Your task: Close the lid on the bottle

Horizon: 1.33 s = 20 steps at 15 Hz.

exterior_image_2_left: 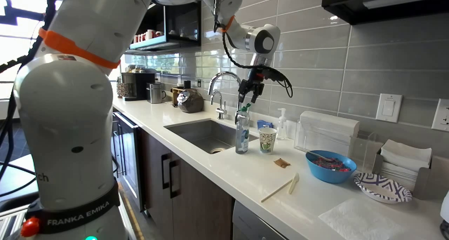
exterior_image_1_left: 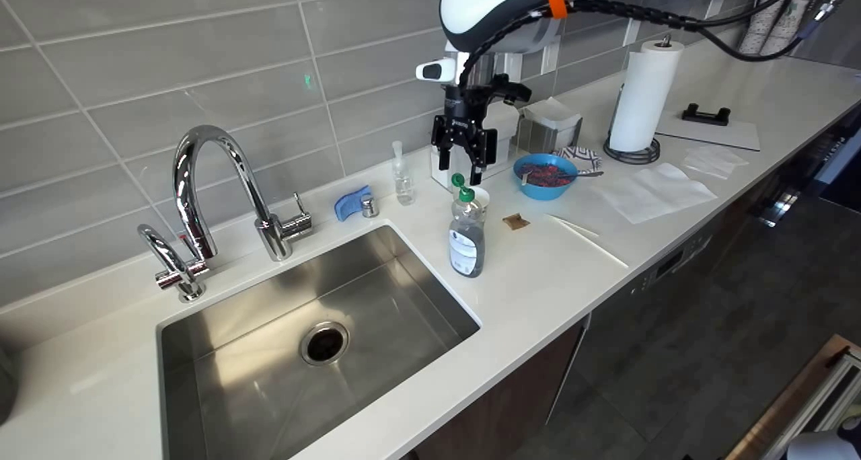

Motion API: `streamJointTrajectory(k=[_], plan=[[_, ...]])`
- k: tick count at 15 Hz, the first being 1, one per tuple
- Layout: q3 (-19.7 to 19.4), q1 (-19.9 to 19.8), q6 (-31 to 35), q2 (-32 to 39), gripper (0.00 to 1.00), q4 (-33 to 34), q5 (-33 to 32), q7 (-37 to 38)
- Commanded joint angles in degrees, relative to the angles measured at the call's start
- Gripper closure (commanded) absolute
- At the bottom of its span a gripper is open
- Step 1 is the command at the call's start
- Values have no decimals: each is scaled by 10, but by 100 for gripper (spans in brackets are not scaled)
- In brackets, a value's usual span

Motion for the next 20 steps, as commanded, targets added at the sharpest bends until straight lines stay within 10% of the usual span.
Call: streamJointTrajectory(k=[1, 20], plan=[[0, 8, 0, 5, 0, 4, -18, 26], [3, 25, 30, -10, 0, -37, -96, 85]])
